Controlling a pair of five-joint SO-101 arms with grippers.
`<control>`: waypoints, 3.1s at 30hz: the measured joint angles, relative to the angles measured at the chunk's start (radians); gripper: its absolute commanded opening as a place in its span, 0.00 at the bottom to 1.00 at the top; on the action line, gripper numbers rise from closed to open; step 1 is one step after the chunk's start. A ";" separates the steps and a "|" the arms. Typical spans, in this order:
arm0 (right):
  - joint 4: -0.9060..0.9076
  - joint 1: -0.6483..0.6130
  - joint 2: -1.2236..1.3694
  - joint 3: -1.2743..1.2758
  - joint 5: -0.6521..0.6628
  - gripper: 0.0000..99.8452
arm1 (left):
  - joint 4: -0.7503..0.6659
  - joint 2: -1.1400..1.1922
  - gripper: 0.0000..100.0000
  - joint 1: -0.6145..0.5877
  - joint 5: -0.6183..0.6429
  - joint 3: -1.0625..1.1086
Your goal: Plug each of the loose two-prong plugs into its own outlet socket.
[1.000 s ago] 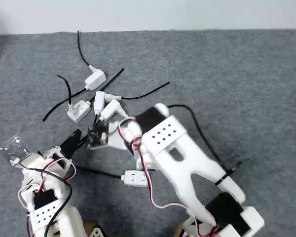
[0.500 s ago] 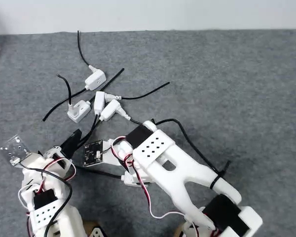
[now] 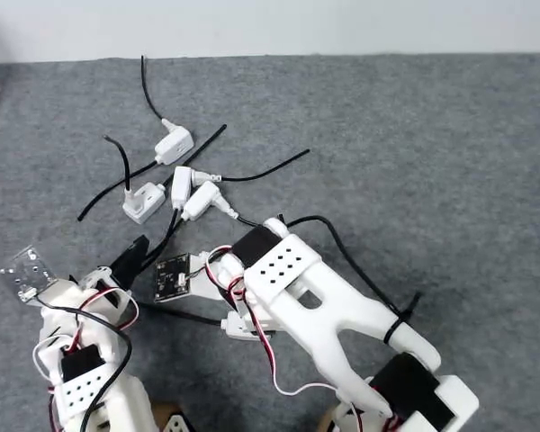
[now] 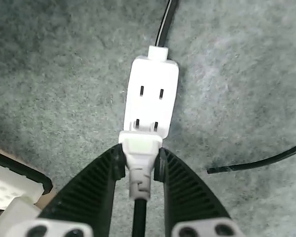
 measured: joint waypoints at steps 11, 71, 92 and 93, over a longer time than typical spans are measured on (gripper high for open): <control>-0.009 0.023 0.000 0.003 0.009 0.01 | 0.000 0.000 0.53 0.000 0.000 0.000; -0.460 0.350 0.098 0.236 0.084 0.01 | 0.000 0.000 0.53 0.000 0.000 0.000; -0.443 0.342 0.098 0.236 0.083 0.01 | 0.000 0.000 0.53 0.000 0.000 0.000; -0.443 0.342 0.098 0.236 0.083 0.01 | 0.000 0.000 0.53 0.000 0.000 0.000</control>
